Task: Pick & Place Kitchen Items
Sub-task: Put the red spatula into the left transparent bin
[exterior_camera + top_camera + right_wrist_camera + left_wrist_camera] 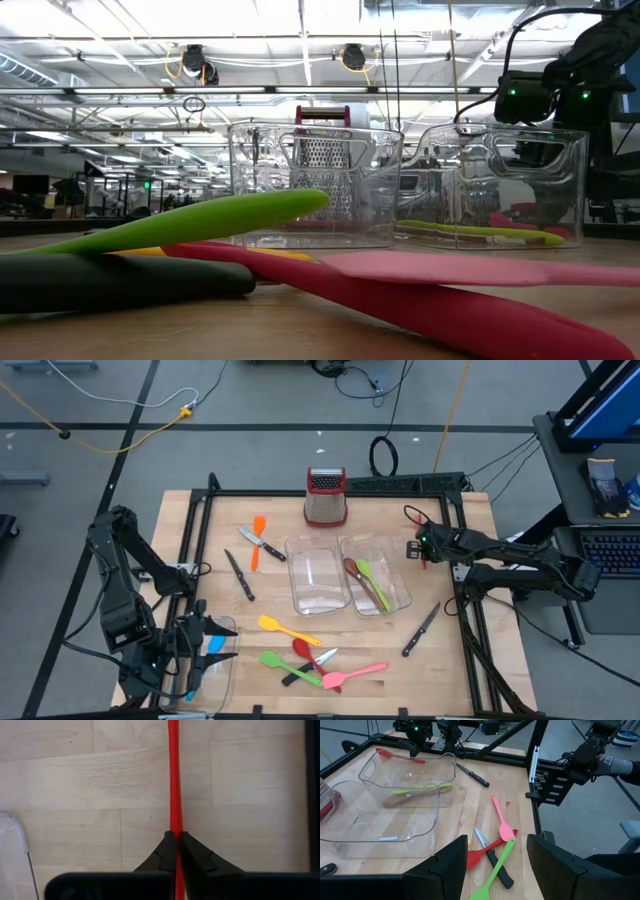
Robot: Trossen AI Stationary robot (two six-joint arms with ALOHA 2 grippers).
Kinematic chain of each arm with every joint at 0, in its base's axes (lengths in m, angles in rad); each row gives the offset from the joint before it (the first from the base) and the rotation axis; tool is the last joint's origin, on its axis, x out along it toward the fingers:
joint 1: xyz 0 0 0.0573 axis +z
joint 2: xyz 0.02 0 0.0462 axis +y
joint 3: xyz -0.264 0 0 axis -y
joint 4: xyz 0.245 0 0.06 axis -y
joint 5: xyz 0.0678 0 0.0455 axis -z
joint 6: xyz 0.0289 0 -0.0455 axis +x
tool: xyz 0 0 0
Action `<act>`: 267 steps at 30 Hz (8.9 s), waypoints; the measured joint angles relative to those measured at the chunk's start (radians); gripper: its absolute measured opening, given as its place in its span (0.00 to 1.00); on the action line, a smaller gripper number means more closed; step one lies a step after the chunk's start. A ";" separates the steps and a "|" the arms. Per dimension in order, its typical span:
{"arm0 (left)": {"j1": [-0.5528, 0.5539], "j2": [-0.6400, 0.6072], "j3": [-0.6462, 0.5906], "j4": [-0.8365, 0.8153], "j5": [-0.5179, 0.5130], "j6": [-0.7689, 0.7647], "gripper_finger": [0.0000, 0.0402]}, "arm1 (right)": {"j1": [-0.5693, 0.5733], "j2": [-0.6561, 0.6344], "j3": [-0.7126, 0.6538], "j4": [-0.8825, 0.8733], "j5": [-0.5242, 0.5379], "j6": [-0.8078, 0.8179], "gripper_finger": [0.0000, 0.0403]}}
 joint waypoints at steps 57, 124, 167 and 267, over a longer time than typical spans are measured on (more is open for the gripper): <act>0.021 0.000 0.000 -0.016 -0.001 0.000 0.52 | 0.116 0.009 0.028 0.009 0.055 0.034 0.06; 0.279 0.000 0.000 -0.013 0.115 0.077 0.52 | 0.292 -0.458 0.262 0.383 -0.062 -0.254 0.04; 0.799 0.245 -0.001 0.959 0.740 0.828 0.52 | 1.011 0.201 0.262 1.582 -0.053 -0.775 0.04; 0.924 0.355 -0.001 1.116 0.989 0.732 0.52 | 1.007 0.238 0.261 1.660 0.027 -0.844 0.04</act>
